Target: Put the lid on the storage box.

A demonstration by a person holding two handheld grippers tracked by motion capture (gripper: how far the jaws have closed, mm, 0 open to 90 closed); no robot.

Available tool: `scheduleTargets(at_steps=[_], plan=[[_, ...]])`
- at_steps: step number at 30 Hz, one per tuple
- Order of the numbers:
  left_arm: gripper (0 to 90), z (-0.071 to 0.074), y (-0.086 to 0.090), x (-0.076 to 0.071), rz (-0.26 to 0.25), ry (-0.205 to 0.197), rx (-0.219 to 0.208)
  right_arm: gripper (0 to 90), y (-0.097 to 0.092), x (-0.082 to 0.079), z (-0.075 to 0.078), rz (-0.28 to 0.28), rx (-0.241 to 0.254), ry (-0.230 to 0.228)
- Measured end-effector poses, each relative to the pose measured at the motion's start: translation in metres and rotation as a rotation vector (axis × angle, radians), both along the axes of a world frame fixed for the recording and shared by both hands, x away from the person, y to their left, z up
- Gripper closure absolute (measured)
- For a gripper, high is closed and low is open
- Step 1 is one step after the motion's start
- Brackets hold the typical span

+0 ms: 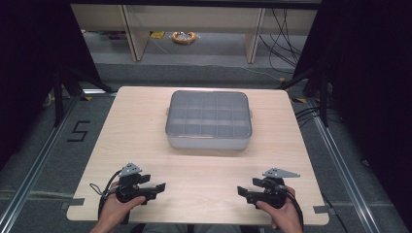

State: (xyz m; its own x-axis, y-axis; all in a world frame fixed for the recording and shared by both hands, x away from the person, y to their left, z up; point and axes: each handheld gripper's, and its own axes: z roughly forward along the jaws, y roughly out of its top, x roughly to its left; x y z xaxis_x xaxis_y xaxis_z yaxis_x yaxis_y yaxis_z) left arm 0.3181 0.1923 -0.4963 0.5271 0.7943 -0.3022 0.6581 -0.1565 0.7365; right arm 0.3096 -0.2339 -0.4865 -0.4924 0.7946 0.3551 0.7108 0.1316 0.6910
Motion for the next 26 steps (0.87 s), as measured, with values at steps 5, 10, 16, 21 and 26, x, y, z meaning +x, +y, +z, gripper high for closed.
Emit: scheduleTargets(at_steps=[5, 10, 16, 21, 26], plan=[[24.1, -0.002, -0.001, -0.008, -0.014, 0.000, -0.002, 23.6, 0.001, -0.008, -0.002, 0.041, -0.058, -0.032], [23.0, -0.004, -0.002, -0.015, -0.036, -0.005, 0.028, 22.9, 0.002, -0.020, -0.004, 0.056, -0.094, -0.018], [19.7, -0.007, -0.009, -0.021, -0.074, 0.000, 0.016, 20.1, 0.002, -0.029, -0.008, 0.072, -0.111, 0.004], [18.0, -0.007, -0.013, -0.022, -0.083, -0.002, 0.010, 18.4, 0.000, -0.032, -0.010, 0.099, -0.152, -0.005], [17.6, -0.008, -0.010, -0.020, -0.104, 0.002, 0.042, 18.4, -0.002, -0.030, -0.011, 0.070, -0.190, 0.030]])
